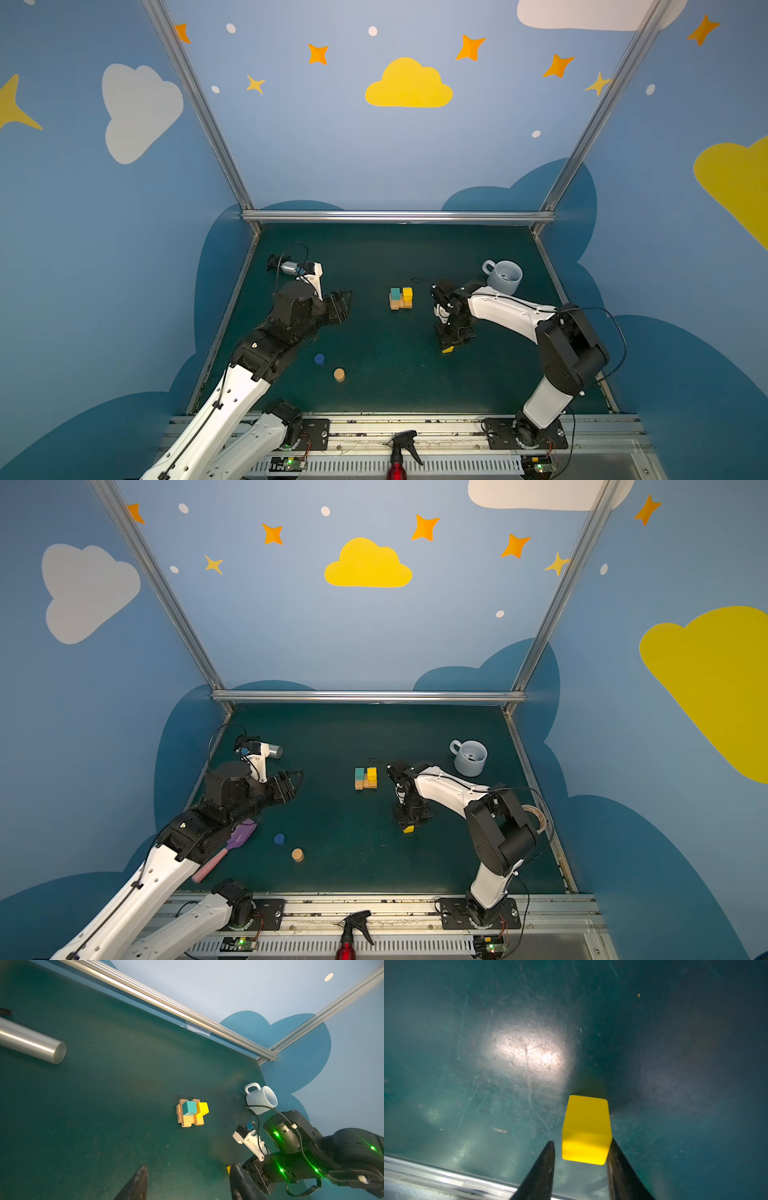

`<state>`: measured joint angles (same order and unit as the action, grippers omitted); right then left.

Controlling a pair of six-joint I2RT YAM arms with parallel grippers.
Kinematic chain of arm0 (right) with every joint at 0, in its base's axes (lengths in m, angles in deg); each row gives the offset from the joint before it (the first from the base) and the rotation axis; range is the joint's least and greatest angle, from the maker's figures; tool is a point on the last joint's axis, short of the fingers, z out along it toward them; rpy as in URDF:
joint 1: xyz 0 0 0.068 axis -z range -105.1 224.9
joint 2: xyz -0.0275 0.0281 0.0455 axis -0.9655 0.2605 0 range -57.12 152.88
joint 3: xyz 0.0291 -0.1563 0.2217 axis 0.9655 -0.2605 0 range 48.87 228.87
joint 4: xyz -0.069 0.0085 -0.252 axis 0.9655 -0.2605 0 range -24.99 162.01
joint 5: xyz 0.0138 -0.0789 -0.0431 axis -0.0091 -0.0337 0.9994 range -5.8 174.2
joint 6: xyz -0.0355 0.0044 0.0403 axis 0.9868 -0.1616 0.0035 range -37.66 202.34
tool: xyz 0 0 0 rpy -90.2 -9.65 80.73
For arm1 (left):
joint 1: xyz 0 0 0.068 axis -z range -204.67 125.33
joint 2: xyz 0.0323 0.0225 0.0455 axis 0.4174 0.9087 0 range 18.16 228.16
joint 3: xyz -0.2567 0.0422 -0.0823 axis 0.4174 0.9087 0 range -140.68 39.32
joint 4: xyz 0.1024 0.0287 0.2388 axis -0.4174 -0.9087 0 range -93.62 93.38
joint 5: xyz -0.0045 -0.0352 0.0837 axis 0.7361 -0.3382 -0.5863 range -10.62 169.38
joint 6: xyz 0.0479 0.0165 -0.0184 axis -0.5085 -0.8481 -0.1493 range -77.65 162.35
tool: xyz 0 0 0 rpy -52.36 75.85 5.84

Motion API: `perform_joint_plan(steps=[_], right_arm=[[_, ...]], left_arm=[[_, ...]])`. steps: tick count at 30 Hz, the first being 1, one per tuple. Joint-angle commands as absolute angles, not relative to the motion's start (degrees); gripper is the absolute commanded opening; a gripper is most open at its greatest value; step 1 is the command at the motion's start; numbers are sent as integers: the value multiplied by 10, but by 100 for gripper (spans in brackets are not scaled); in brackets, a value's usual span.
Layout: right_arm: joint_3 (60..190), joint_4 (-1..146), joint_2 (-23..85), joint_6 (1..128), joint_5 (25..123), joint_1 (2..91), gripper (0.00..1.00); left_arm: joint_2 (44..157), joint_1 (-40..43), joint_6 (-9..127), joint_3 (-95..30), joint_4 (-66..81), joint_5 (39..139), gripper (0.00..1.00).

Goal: Build the wood block tower
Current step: 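Lower the right gripper and close it on the loose yellow cube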

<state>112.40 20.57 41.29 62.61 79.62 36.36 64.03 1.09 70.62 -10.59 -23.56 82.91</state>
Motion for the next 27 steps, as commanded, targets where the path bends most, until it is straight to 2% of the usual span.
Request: perform_joint_plan(steps=[1,7,15,27], right_arm=[[1122,193,408,616,806,359,44],[1126,193,412,611,809,355,44],[1123,195,414,606,814,352,37],[1121,205,424,601,814,348,37]], left_arm=[[630,9,704,-102,-240,825,62],[622,9,705,-94,-233,818,63],[613,10,707,-89,-229,815,63],[612,10,708,-90,-232,814,63]])
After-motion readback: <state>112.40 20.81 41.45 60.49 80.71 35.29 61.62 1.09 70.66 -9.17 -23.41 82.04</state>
